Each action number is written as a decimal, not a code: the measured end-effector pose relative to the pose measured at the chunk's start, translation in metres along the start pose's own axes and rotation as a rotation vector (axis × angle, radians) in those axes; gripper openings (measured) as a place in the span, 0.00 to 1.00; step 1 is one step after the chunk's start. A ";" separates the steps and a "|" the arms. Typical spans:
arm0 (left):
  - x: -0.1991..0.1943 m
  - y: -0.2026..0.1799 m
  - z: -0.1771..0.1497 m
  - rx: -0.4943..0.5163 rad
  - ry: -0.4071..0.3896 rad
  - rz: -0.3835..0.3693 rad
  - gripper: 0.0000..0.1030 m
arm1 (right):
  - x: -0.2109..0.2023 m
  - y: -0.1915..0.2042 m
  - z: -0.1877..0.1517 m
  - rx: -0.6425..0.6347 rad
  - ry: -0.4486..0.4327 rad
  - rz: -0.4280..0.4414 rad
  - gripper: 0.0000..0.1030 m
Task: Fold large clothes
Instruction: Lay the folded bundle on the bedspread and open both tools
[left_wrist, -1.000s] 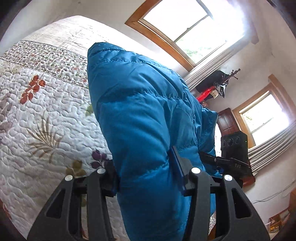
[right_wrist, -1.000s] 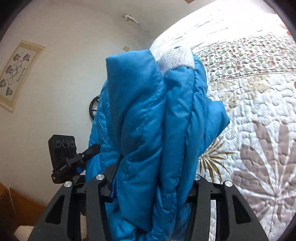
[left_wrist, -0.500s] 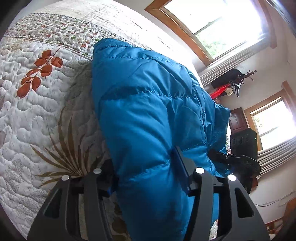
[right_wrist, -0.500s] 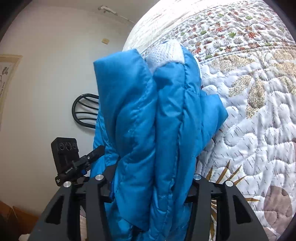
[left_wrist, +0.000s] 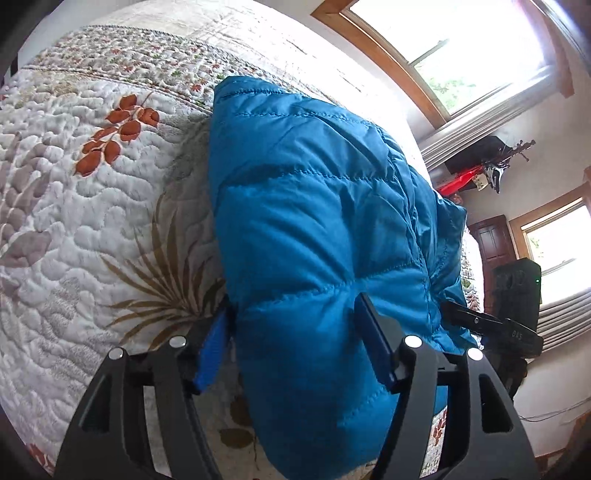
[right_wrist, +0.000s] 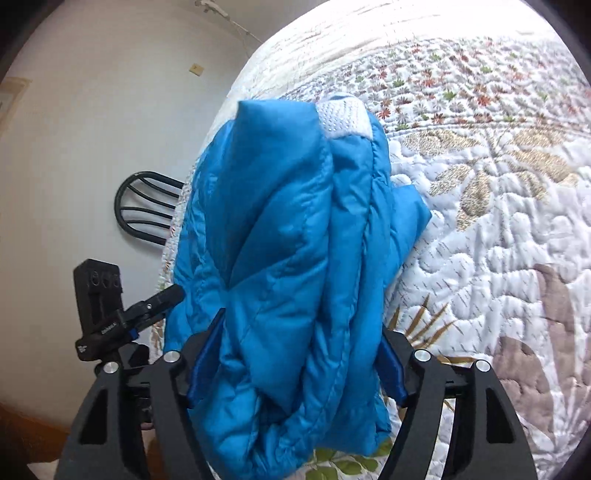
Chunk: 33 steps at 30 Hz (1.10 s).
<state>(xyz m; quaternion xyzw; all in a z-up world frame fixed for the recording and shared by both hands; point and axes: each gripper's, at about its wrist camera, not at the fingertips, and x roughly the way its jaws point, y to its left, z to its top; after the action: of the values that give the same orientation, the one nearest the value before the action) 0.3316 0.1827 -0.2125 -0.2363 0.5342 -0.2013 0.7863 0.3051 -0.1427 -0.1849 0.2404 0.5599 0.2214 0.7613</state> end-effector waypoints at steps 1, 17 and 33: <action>-0.006 -0.002 -0.005 0.003 -0.010 0.008 0.62 | -0.006 0.005 -0.004 -0.019 -0.006 -0.021 0.71; -0.010 -0.016 -0.059 0.095 -0.027 0.158 0.65 | 0.002 -0.013 -0.033 -0.087 0.019 -0.254 0.71; -0.020 -0.041 -0.058 0.139 -0.037 0.281 0.66 | 0.000 -0.006 -0.041 -0.075 -0.012 -0.268 0.80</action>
<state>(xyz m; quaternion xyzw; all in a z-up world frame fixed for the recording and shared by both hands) 0.2679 0.1518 -0.1922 -0.1077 0.5322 -0.1215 0.8309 0.2666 -0.1423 -0.1989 0.1362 0.5739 0.1369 0.7959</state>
